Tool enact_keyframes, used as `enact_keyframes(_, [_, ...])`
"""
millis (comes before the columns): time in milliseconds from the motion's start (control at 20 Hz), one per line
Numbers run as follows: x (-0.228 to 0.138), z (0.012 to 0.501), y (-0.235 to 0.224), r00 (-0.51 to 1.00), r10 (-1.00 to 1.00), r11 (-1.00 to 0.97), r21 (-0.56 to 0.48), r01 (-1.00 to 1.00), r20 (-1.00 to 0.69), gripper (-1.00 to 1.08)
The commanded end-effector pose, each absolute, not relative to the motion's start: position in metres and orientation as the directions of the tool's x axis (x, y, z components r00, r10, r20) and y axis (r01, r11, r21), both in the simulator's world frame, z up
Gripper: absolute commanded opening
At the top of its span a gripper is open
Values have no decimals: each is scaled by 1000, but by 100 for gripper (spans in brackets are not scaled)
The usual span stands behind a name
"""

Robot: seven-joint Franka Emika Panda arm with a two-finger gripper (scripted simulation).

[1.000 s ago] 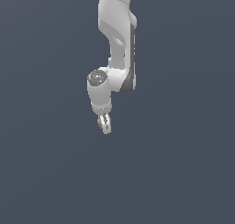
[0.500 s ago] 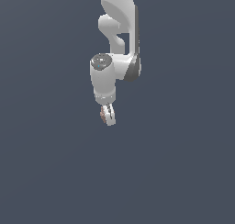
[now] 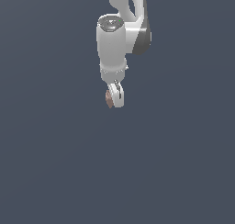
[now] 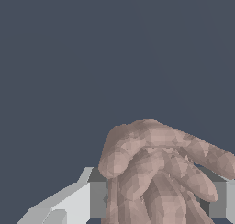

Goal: Pick up the object and move it to a goal position.

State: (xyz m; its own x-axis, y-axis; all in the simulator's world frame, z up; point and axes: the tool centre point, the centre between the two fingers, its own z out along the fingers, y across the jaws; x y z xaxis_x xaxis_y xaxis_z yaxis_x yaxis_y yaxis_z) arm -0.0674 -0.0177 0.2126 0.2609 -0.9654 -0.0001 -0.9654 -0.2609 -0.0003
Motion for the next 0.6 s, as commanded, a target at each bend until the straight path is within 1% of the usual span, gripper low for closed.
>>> enact_keyframes(0, [-74,241,-8,260,-966,-260,0,-966,2,-100])
enact_keyframes(550, [-97,359,32,260,-966,-260,0,-966,4,-100])
